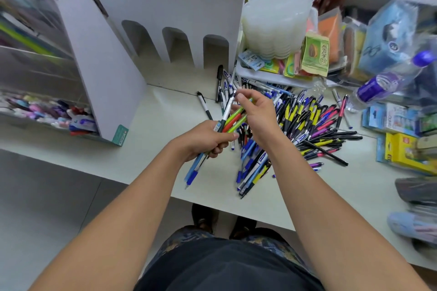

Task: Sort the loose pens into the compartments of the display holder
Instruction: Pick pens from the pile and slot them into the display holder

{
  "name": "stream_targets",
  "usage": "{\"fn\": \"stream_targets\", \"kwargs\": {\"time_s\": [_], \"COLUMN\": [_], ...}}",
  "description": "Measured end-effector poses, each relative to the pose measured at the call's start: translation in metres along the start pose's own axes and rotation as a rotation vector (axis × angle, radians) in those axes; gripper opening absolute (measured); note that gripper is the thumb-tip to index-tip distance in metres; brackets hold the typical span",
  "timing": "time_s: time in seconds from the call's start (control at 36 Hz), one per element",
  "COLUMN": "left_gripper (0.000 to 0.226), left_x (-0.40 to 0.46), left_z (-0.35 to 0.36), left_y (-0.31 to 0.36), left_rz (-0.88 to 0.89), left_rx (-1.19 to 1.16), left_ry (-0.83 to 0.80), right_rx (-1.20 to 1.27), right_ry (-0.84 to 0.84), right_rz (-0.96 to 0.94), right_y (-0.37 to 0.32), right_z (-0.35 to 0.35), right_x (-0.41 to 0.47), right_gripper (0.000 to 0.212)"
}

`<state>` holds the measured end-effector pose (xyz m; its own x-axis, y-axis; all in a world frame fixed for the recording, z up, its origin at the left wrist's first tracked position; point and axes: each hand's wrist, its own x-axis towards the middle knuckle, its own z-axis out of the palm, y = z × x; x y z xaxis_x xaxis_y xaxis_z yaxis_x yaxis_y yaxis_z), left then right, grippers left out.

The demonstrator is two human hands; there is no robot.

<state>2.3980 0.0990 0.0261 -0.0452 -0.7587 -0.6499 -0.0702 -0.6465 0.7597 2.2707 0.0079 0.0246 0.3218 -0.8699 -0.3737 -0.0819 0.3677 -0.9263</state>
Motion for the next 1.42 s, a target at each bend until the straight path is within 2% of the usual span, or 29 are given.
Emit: {"fn": "stream_targets", "kwargs": {"time_s": [0.14,0.28,0.5,0.61,0.75,0.81,0.89,1.0,1.11,1.17,1.25,1.33,1.42], "left_gripper": [0.017,0.014,0.019,0.022,0.014,0.013,0.012,0.015,0.026,0.026,0.025,0.029,0.016], "left_x": [0.006,0.007,0.010,0.007,-0.002,-0.004,-0.006,-0.009,-0.012,-0.018,-0.033,-0.053,-0.073], "left_z": [0.006,0.013,0.017,0.018,0.025,0.028,0.031,0.027,0.017,0.016,0.020,0.020,0.008], "left_y": [0.015,0.032,0.054,0.062,0.076,0.078,0.071,0.054,0.031,0.019,0.007,-0.002,-0.011], "left_rz": [0.006,0.014,0.030,0.001,0.009,0.020,0.055,0.138,0.159,0.162,0.185,0.230,0.274], "left_rx": [0.008,0.009,-0.016,0.013,-0.058,-0.120,-0.268,-0.778,-1.219,-1.302,-1.346,-1.390,-1.437], "left_ry": [-0.008,-0.049,0.010,-0.017,-0.042,-0.023,0.071,0.325,0.493,0.542,0.583,0.554,0.542], "right_rx": [0.002,0.004,-0.069,-0.223,-0.456,-0.480,-0.258,0.218,0.415,0.534,0.603,0.563,0.440], "right_ry": [-0.005,-0.028,-0.014,-0.061,-0.218,-0.263,-0.199,0.107,0.075,0.060,0.041,0.023,0.062], "right_rz": [-0.052,-0.137,-0.219,-0.254,-0.239,-0.229,-0.175,-0.104,0.074,0.186,0.251,0.222,0.118], "right_y": [-0.010,-0.021,-0.034,-0.043,-0.061,-0.063,-0.058,-0.030,0.018,0.029,0.033,0.026,0.018], "right_z": [-0.004,-0.011,-0.026,-0.034,-0.037,-0.033,-0.027,-0.021,-0.001,0.012,0.032,0.054,0.076], "right_x": [0.002,0.005,0.004,0.008,0.011,0.010,0.007,-0.019,-0.058,-0.071,-0.083,-0.091,-0.099], "right_gripper": [0.022,0.023,0.011,0.004,0.017,0.023,0.032,0.043,0.046,0.049,0.054,0.053,0.055]}}
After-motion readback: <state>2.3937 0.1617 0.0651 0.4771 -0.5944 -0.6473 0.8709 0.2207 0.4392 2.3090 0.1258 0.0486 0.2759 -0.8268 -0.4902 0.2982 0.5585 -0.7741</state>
